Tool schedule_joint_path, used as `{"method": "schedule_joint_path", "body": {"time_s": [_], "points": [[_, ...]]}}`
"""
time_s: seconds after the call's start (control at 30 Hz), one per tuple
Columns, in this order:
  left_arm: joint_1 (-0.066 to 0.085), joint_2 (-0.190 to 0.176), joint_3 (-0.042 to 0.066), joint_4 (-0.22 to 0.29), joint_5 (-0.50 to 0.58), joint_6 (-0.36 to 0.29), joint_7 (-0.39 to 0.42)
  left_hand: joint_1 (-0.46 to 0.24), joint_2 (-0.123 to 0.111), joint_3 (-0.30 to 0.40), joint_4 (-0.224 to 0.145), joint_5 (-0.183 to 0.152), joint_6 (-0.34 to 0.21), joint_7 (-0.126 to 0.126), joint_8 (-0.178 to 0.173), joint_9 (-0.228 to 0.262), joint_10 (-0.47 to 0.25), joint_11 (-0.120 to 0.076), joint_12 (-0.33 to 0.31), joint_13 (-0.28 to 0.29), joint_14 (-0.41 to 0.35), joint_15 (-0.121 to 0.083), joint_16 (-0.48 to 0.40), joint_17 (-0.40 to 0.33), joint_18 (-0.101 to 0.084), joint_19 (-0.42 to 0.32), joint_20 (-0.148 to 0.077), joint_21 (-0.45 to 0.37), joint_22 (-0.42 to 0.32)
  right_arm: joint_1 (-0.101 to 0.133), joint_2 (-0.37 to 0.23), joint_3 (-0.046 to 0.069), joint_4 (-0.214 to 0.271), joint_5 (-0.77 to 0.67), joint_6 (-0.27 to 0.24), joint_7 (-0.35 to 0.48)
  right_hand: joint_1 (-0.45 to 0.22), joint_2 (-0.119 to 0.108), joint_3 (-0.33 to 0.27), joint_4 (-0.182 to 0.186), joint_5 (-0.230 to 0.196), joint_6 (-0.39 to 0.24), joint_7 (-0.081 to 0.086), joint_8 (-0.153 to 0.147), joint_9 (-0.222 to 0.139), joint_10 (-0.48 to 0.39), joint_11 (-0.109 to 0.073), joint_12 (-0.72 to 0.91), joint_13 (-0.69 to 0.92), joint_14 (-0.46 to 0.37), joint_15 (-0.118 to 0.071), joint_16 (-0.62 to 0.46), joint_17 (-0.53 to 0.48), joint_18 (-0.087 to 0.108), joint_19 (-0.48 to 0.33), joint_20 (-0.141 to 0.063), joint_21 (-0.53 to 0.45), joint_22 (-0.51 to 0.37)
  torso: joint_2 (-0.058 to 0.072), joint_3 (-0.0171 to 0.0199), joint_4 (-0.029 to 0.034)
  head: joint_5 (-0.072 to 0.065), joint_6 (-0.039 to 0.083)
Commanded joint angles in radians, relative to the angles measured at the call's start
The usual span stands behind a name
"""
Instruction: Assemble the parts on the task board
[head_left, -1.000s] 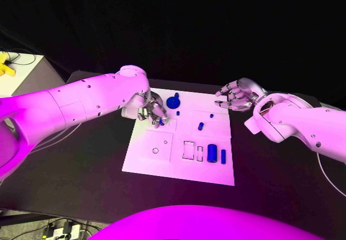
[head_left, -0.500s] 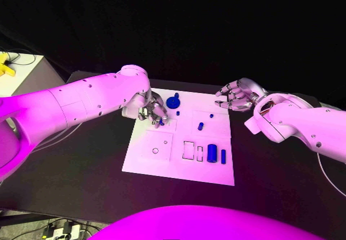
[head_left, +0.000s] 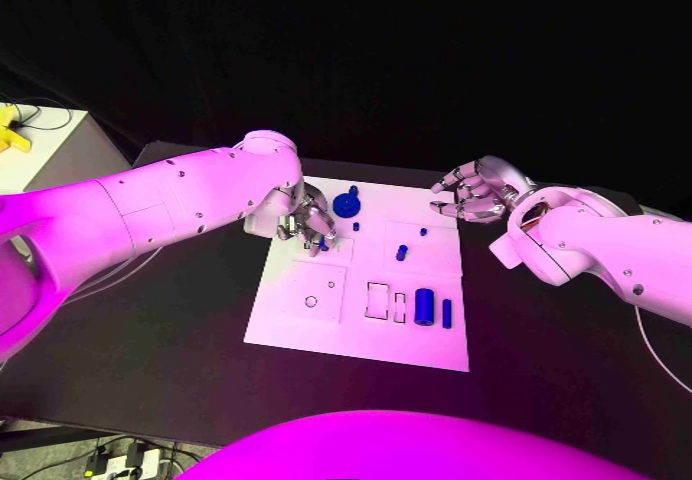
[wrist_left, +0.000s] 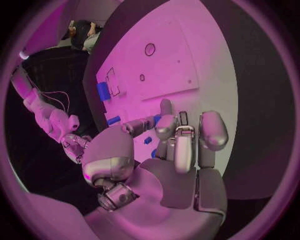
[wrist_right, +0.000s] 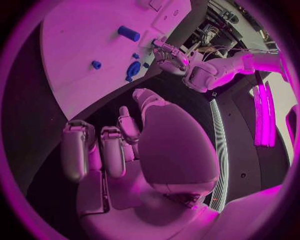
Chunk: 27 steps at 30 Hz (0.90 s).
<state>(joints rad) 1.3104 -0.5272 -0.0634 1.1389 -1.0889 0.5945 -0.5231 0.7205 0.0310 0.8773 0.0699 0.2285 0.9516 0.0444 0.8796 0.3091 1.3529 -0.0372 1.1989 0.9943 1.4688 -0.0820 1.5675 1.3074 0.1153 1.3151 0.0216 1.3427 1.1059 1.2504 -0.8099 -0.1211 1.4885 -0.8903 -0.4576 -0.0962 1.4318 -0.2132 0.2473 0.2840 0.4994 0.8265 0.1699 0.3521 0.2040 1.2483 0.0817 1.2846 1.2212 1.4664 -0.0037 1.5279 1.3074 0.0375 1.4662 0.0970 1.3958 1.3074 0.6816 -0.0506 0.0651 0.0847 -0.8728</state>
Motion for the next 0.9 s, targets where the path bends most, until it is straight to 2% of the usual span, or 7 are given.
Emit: {"method": "schedule_joint_path", "body": {"time_s": [0.03, 0.23, 0.4, 0.63, 0.9], "points": [[-0.017, -0.006, -0.009, 0.005, -0.046, -0.023, -0.016, 0.023, 0.017, 0.098, -0.101, 0.006, 0.017, -0.02, 0.006, -0.001, 0.005, -0.005, -0.006, 0.001, 0.102, -0.007, 0.003, 0.263, -0.021, 0.007, 0.002, 0.006, 0.001, -0.001, -0.001, 0.0, 0.002, -0.009, 0.014, 0.008, -0.005, -0.006, 0.005, -0.002, 0.003, -0.009, 0.0, -0.003, -0.001, -0.006, 0.002, 0.004, -0.001, 0.079, 0.01, -0.004, 0.179, 0.006, 0.032, 0.009, -0.004, 0.134, 0.0, 0.0, 0.0003, 0.0, 0.0], [-0.014, -0.021, -0.004, 0.025, -0.041, -0.049, -0.012, 0.023, 0.017, 0.099, -0.102, 0.007, 0.017, -0.02, 0.006, -0.002, 0.005, -0.005, -0.007, 0.0, 0.102, -0.007, 0.003, 0.263, -0.021, 0.008, 0.002, 0.007, 0.003, -0.001, -0.001, 0.0, 0.002, -0.009, 0.015, 0.008, -0.005, -0.006, 0.007, -0.002, 0.005, -0.009, 0.0, -0.003, -0.001, -0.005, 0.002, 0.004, -0.001, 0.079, 0.01, -0.004, 0.179, 0.006, 0.032, 0.009, -0.004, 0.134, -0.001, -0.0002, 0.0015, 0.0, 0.0], [-0.009, -0.027, 0.0, 0.037, -0.023, -0.067, -0.009, 0.024, 0.017, 0.099, -0.102, 0.008, 0.017, -0.02, 0.006, -0.002, -0.004, -0.005, -0.024, -0.025, 0.102, -0.007, 0.003, 0.263, -0.02, 0.005, 0.002, 0.005, -0.002, -0.001, 0.0, 0.0, 0.001, -0.009, 0.015, 0.008, -0.005, -0.007, 0.009, -0.002, 0.007, -0.008, 0.0, -0.003, -0.001, -0.006, 0.002, 0.004, -0.001, 0.079, 0.009, -0.004, 0.179, 0.006, 0.032, 0.009, -0.004, 0.134, -0.001, -0.0008, 0.0, 0.0, 0.0], [-0.001, -0.034, 0.005, 0.052, 0.015, -0.062, -0.009, 0.024, 0.017, 0.099, -0.102, 0.008, 0.017, -0.02, 0.006, -0.002, -0.005, -0.005, -0.024, -0.025, 0.102, -0.007, 0.003, 0.262, -0.02, 0.005, 0.002, 0.005, -0.002, -0.001, 0.0, 0.0, 0.0, -0.009, 0.015, 0.008, -0.005, -0.007, 0.009, -0.002, 0.007, -0.008, 0.0, -0.003, -0.001, -0.006, 0.002, 0.004, -0.001, 0.079, 0.009, -0.004, 0.179, 0.006, 0.032, 0.009, -0.004, 0.134, 0.0, 0.0004, 0.0, 0.001, 0.0], [0.005, -0.033, 0.013, 0.045, 0.038, -0.045, -0.009, 0.024, 0.016, 0.099, -0.101, 0.008, 0.017, -0.02, 0.005, -0.003, -0.006, -0.005, -0.027, -0.028, 0.101, -0.007, 0.002, 0.26, -0.02, 0.005, 0.002, 0.004, -0.003, -0.001, 0.0, 0.0, -0.001, -0.009, 0.016, 0.007, -0.005, -0.007, 0.011, -0.002, 0.01, -0.008, 0.0, -0.003, -0.002, -0.005, 0.002, 0.005, 0.0, 0.079, 0.009, -0.004, 0.18, 0.006, 0.032, 0.009, -0.004, 0.134, 0.001, 0.001, -0.0013, 0.001, 0.0]]}}
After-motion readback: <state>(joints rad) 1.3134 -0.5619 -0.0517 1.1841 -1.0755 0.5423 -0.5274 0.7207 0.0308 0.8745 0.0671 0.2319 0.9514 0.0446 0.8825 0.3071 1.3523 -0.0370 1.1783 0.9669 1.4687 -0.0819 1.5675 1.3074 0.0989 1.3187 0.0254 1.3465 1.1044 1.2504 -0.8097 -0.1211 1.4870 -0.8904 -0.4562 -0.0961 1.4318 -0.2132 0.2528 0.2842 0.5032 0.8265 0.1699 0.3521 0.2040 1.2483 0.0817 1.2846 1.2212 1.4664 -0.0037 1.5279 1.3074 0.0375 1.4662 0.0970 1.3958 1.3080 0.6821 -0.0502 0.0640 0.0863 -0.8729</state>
